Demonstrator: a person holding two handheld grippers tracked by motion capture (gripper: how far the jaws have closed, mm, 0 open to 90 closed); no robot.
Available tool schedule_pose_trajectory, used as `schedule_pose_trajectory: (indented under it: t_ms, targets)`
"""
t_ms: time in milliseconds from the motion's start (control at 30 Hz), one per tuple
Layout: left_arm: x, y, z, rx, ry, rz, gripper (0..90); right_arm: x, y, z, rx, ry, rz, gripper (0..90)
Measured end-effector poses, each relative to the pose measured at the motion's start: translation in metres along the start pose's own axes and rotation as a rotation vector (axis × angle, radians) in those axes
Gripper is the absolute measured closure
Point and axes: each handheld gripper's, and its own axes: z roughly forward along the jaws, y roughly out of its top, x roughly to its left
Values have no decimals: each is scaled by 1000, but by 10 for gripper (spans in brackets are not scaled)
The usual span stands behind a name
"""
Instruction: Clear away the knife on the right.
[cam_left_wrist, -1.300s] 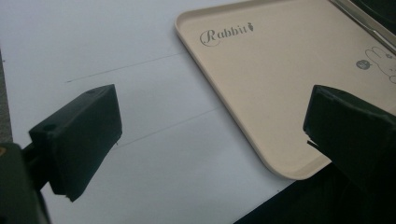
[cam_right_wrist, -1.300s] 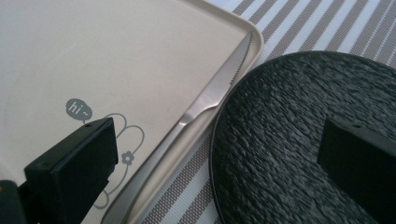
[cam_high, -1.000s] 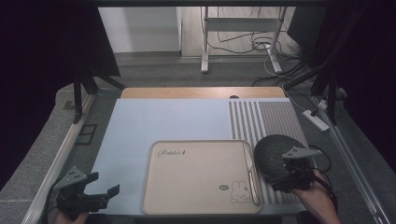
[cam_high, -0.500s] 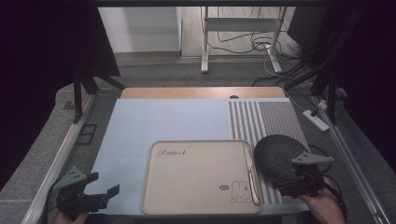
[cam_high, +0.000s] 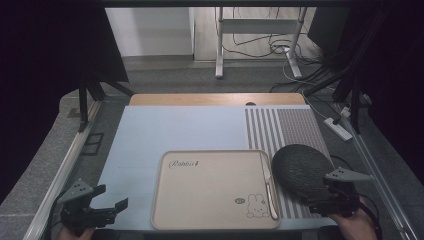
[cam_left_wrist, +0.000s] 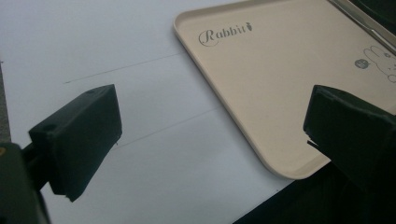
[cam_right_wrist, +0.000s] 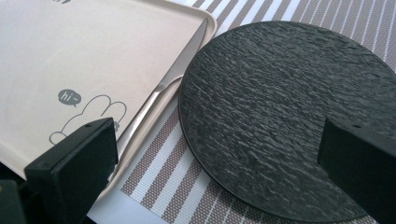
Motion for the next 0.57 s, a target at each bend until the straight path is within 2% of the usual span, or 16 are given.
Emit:
schedule_pose_trajectory:
  t_ms: [433, 567]
  targets:
    - [0, 0, 0, 2, -1, 5, 42, -1, -9, -13, -16, -22, 20, 0]
    - [-1, 0, 0, 2, -3, 7, 42, -1, -8, -11, 3, -24, 12, 0]
